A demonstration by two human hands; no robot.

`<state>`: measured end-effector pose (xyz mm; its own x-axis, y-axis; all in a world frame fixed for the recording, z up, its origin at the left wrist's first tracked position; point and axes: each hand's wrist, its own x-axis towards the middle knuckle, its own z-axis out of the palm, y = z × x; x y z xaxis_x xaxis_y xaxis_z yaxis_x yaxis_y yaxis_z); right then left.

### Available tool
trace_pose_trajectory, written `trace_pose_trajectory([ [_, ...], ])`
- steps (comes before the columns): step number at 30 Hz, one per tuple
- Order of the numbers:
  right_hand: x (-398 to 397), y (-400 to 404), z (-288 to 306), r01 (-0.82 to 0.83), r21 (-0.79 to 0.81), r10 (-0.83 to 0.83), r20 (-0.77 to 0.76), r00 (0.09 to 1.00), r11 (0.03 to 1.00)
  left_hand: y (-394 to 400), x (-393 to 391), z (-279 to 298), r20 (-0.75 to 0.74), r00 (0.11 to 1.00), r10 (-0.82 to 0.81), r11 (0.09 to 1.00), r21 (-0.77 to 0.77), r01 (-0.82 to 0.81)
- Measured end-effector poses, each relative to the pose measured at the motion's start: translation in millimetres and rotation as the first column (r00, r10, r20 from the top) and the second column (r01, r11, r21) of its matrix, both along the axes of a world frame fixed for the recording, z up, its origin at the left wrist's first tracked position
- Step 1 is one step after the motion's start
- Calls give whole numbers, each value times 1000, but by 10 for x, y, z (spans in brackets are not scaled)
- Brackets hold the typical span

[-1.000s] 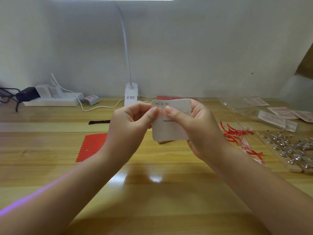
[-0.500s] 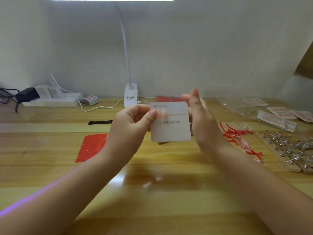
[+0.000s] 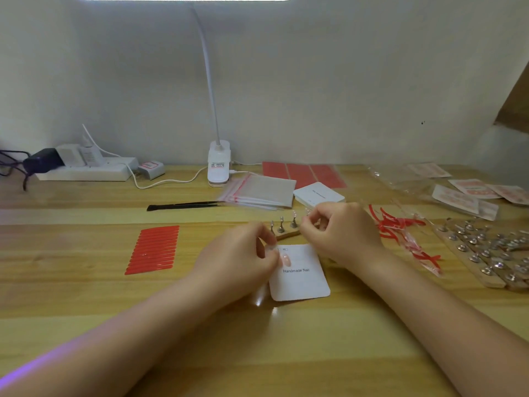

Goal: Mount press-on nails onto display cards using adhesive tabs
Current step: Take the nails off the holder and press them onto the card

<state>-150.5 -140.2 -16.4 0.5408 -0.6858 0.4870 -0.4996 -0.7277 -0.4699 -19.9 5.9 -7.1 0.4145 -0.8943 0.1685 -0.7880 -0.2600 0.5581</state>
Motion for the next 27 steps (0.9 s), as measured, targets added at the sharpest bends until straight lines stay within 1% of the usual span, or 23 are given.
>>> trace_pose_trajectory([
  [2, 9, -1, -39, 6, -32, -8, -45, 999, 999, 15, -13, -9, 98, 995, 13, 1000, 15, -15],
  [4, 26, -3, -73, 18, -62, -23, -94, 995, 998, 20, -19, -25, 215, 977, 18, 1000, -1, -19],
  [6, 45, -10, -95, 22, -43, -27, -130, 991, 999, 14, -17, -54, 337, 941, 21, 1000, -24, -14],
  [9, 81, -39, -115, 9, 12, -8, -133, 991, 1000, 4, -18, -115, 427, 903, 32, 999, -31, -21],
  [12, 107, -63, -126, -2, 22, 5, -150, 989, 1000, -14, -18, -167, 453, 891, 40, 999, -35, -28],
  [16, 118, -77, -154, -1, 40, 6, -126, 992, 999, -50, -8, -182, 399, 916, 41, 999, -35, -29],
  [19, 133, -84, -169, 16, 43, -11, -106, 994, 999, -69, 1, -198, 393, 919, 25, 1000, -7, -24],
  [24, 157, -74, -164, 11, -3, -11, -96, 995, 1000, -80, -1, -213, 385, 923, 24, 1000, -28, -15],
  [27, 162, -68, -160, 5, -43, -10, -127, 992, 999, -87, 7, -216, 375, 926, 34, 999, -28, -25],
])
